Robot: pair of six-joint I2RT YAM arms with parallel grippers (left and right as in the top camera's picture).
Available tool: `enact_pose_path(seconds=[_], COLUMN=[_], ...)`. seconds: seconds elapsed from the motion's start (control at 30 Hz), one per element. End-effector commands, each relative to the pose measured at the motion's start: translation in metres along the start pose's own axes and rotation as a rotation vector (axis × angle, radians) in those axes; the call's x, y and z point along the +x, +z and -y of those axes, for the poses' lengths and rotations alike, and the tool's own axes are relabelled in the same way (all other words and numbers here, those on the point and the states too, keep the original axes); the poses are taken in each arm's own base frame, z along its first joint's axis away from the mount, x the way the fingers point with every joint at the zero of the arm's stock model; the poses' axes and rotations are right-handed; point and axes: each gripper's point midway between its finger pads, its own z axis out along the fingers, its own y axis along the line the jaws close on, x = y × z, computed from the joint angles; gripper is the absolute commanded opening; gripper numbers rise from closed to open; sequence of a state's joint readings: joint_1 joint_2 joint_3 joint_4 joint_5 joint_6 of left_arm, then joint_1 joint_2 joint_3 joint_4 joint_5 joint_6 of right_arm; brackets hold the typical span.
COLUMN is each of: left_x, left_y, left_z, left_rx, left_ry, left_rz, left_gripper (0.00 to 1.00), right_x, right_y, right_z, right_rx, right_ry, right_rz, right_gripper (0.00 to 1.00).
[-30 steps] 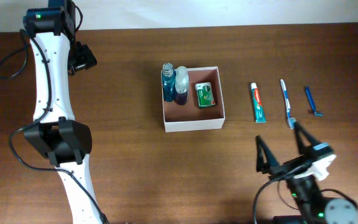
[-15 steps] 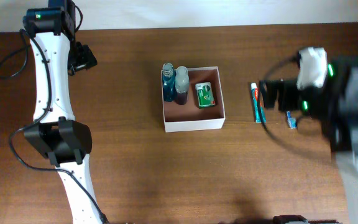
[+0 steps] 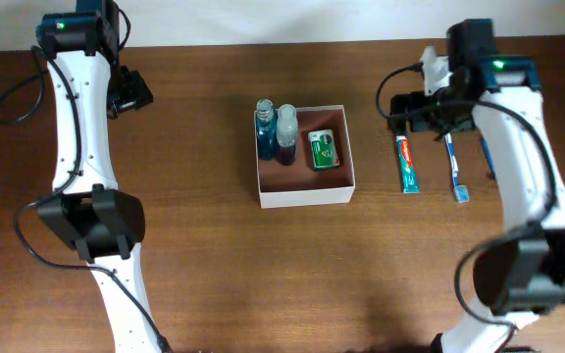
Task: Pack container
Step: 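Move the right gripper over the Colgate toothpaste tube and lower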
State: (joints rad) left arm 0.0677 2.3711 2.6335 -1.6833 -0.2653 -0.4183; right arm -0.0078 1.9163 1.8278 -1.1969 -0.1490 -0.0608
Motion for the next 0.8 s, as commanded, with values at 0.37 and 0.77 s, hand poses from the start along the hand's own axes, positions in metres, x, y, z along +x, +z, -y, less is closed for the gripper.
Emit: enact_pose_path(seconds=[0.37,0.77], left_x=[-0.001,-0.001], left_y=[-0.012,-0.012], left_z=[-0.005,-0.005], left_rx=[0.010,0.010], left_ry=[-0.001,-0.001], left_rz=[0.024,0.023], left_gripper=[0.99,0.99], right_x=[0.028,0.032], right_y=[0.094,0.110], right_z=[0.037,0.042], right_rx=[0.108,0.125], right_ry=[0.018,0.018], right_rz=[-0.255,-0.282], right_gripper=[0.99,0.82])
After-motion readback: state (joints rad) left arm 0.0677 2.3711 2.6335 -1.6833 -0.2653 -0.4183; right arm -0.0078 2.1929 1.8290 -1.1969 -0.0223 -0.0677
